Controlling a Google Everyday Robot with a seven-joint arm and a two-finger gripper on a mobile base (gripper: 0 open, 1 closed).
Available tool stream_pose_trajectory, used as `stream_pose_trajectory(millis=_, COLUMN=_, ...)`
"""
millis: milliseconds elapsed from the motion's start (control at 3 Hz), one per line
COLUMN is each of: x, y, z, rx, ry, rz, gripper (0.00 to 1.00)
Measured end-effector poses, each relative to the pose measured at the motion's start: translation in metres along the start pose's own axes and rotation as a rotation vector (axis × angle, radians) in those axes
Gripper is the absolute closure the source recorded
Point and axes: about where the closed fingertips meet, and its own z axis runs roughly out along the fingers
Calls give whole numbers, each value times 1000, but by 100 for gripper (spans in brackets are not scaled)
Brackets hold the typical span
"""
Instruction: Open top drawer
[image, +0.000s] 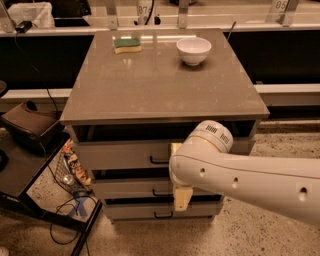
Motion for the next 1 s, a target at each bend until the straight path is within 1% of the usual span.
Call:
stream_pose_trajectory(millis=667, x=-19, y=8, z=31, rx=-24, ry=1, rz=-63, gripper=0)
stream_pose_trajectory(millis=1000, x=-29, y=12, z=48, rx=-41, ry=19, rz=-99, gripper=0)
